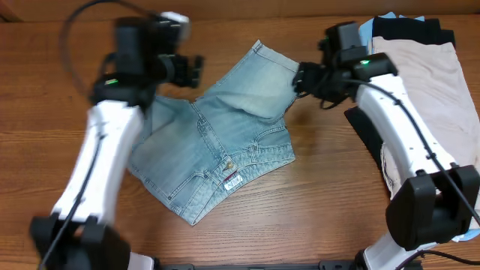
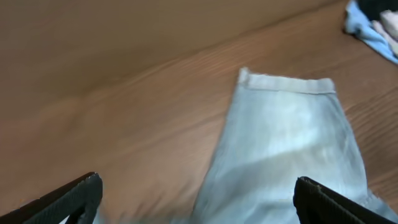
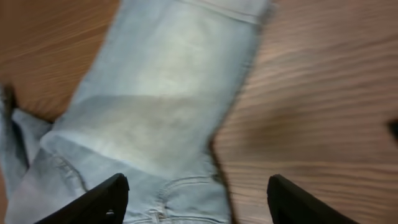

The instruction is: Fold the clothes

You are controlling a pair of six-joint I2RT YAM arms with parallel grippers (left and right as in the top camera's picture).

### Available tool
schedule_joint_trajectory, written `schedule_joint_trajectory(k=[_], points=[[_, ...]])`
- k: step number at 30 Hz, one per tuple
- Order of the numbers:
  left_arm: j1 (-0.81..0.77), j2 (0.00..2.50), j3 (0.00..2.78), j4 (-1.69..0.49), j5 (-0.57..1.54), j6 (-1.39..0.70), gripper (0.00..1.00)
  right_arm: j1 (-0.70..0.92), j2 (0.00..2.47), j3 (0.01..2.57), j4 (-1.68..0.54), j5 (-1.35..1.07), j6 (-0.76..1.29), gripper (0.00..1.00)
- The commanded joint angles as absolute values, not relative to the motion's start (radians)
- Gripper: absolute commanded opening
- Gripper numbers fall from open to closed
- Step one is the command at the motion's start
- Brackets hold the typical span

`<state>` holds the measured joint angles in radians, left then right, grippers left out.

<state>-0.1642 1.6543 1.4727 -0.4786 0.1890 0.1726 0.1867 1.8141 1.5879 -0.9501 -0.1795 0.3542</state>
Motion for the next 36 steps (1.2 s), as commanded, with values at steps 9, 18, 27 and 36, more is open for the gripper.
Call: schedule_joint_trajectory(k=[9,18,27,36], points=[[-0.368,2.145,1.755,-0.392,0.100,0.253,1.00,0.076,1.807,1.610,-1.029,-0.202,0.253,0.79],[-0.390,2.340,1.817,-0.377,-0.021,0.263,1.00,0.076,1.807,1.610,-1.027,-0.199,0.253,0.81],[-0.379,2.397,1.817,-0.369,-0.165,0.251,0.99,0.076,1.807,1.610,-1.028,-0.199,0.254,0.80],[-0.301,2.450,1.817,-0.465,-0.370,0.033,1.00,0.077,1.807,1.610,-1.038,-0.200,0.254,0.81]])
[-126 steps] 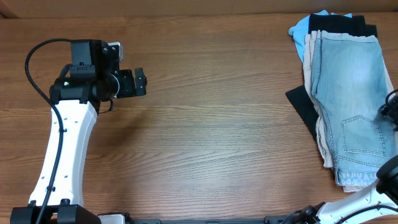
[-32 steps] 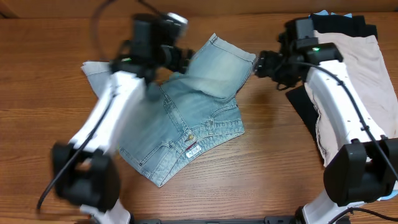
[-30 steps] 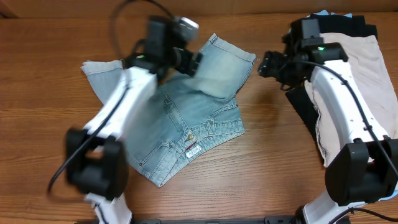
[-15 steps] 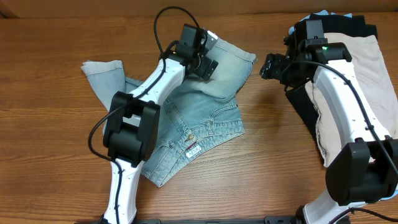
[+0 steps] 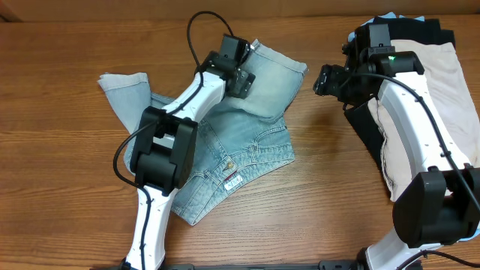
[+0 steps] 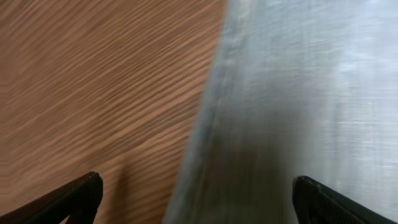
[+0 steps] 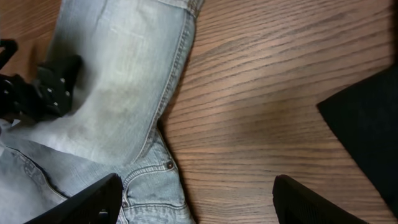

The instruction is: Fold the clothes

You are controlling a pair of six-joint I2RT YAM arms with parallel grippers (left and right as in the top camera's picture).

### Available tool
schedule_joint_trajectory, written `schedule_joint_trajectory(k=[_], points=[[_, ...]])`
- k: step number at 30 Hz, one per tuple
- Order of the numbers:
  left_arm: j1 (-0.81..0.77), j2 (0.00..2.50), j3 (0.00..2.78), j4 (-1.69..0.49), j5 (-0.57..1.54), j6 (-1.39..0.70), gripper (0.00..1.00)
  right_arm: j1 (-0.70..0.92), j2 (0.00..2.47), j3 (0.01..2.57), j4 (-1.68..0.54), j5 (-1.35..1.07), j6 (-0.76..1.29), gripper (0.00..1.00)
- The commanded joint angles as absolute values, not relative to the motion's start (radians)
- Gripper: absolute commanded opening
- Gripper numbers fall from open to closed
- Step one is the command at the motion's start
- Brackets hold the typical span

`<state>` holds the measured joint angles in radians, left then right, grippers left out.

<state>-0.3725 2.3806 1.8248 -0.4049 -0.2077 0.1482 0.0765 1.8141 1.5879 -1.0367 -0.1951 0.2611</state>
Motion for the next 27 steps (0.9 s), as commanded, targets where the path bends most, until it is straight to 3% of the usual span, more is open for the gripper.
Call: schedule_joint_trajectory(k=[1,8,15,22,27], points=[[-0.284,2.450,1.817,-0.482,-0.387,0.004,1.00,0.077,1.807,1.610,-1.039,-0.200,0.254,0.81],[-0.114,2.449,1.887,-0.707,-0.437,-0.136,1.00,0.080,1.808,1.604,-1.053,-0.204,0.255,0.81],[0.030,2.447,2.103,-0.999,-0.398,-0.142,1.00,0.117,1.810,1.563,-1.048,-0.209,0.253,0.82],[0.049,2.442,2.503,-1.349,-0.395,-0.143,1.00,0.218,1.811,1.506,-0.960,-0.230,0.178,0.82],[0.043,2.440,2.776,-1.542,-0.262,-0.143,1.00,0.321,1.838,1.457,-0.865,-0.225,0.128,0.82]])
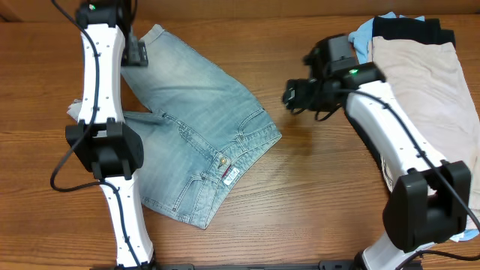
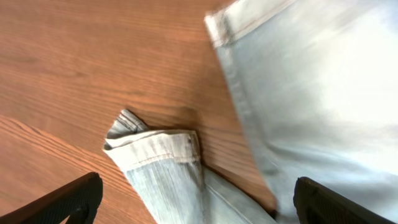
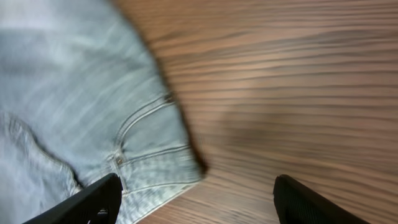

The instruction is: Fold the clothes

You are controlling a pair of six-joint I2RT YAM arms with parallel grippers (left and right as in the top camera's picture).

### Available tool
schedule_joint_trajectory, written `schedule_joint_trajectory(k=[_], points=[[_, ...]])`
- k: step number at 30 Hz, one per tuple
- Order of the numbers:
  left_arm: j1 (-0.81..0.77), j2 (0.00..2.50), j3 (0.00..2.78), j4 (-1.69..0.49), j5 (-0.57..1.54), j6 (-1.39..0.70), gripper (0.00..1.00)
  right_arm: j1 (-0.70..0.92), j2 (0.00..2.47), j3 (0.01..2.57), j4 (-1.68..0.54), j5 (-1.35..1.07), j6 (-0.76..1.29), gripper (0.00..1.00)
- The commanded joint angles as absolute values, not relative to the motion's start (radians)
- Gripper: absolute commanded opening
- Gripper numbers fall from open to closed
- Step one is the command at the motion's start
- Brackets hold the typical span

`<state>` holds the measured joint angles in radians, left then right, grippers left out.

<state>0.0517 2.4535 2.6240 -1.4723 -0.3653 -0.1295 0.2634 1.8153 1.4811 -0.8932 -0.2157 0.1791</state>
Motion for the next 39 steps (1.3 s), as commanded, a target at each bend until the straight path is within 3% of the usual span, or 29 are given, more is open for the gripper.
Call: schedule_joint_trajectory(k=[1,5,10,18,29,39], points=[[0.043,2.439,2.822,-1.574,-0.225,-0.144,1.00,0.337,1.850,1.457,-0.860,-0.224,0.125,0.82],[0.043,2.438,3.004,-1.690,-0.102,-0.169,1.00,0.388,1.896,1.457,-0.846,-0.199,0.130,0.81],[0.019,2.368,3.029,-1.690,0.150,-0.195,1.00,0.390,1.920,1.457,-0.846,-0.187,0.130,0.82],[-0.056,2.137,2.902,-1.690,0.034,-0.172,1.00,0.384,1.921,1.453,-0.877,-0.180,0.130,0.85],[-0.017,1.600,2.369,-1.689,-0.146,-0.216,1.00,0.385,1.927,1.441,-0.895,-0.181,0.125,0.88],[0.045,1.443,2.093,-1.689,-0.183,-0.241,1.00,0.386,1.928,1.378,-0.891,-0.205,0.089,0.95]])
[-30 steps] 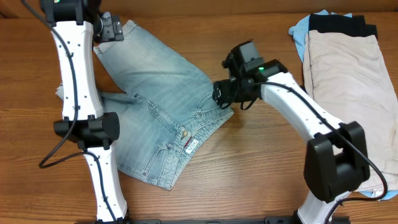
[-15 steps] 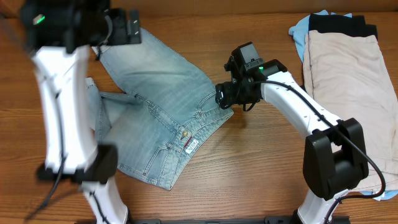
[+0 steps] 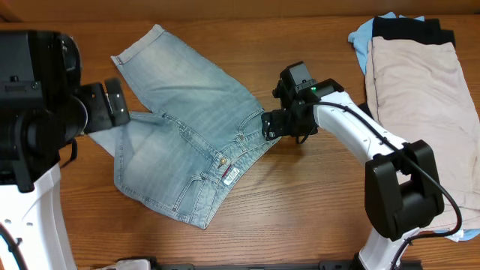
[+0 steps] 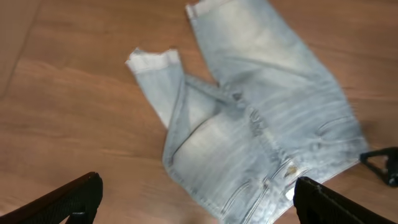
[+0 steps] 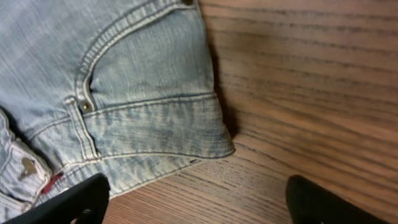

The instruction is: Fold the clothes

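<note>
Pale blue denim shorts (image 3: pixel 184 124) lie spread on the wooden table, one leg pointing to the far left, the waistband toward the near right. Seen from the left wrist they show whole (image 4: pixel 249 130), with a second, narrower leg hem (image 4: pixel 153 60) to the left. My left gripper (image 3: pixel 112 105) hangs high over the shorts' left side, open (image 4: pixel 196 185) and holding nothing. My right gripper (image 3: pixel 271 125) is low at the waistband's right corner (image 5: pixel 208 134), open (image 5: pixel 198 186), with bare wood between its fingers.
A pile of clothes sits at the right edge: a beige garment (image 3: pixel 420 90) on top, black cloth (image 3: pixel 412 30) and a light blue piece (image 3: pixel 362 34) behind it. Bare wooden table (image 3: pixel 315 202) shows in front of the shorts.
My left gripper was low at the far leg's hem and is now raised high over the shorts' left side. My right gripper has come down and left to the waistband corner. The shorts lie much the same.
At first the shorts lay mid-table with one leg toward the far right, both grippers open beside them. Then my left gripper was over that leg. Later the shorts lay further left, that leg pointing far left. Both grippers are open now.
</note>
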You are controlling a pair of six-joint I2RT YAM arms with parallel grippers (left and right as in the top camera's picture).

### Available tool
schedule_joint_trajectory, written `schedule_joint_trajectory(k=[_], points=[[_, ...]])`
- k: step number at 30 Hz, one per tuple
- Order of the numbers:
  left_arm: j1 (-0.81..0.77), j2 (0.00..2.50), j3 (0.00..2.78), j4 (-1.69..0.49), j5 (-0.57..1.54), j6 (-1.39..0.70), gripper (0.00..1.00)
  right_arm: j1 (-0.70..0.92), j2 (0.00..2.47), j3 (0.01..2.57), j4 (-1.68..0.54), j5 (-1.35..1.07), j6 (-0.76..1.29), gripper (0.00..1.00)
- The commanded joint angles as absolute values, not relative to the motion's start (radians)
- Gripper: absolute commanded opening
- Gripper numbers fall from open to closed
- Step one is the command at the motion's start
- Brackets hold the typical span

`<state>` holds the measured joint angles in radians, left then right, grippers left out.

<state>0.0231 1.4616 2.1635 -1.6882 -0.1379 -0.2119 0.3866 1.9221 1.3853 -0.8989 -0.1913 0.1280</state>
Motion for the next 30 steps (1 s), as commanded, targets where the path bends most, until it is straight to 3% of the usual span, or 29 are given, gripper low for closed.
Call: schedule_joint_trajectory(k=[1,19,26,27,30], points=[[0.049,1.445,2.070,-1.689,-0.192,-0.241,1.00,0.386,1.929,1.378,-0.891,-0.223,0.070,0.95],[0.059,1.481,1.775,-1.404,-0.191,-0.247,1.00,0.387,1.932,1.254,-0.717,-0.266,-0.016,0.84],[0.058,1.569,1.775,-1.383,-0.190,-0.247,1.00,0.387,1.937,1.156,-0.501,-0.255,-0.013,0.69],[0.058,1.579,1.775,-1.383,-0.190,-0.247,1.00,0.387,1.939,1.151,-0.484,-0.240,-0.001,0.67],[0.058,1.618,1.775,-1.382,-0.190,-0.247,1.00,0.384,1.942,1.149,-0.456,-0.179,0.015,0.24]])
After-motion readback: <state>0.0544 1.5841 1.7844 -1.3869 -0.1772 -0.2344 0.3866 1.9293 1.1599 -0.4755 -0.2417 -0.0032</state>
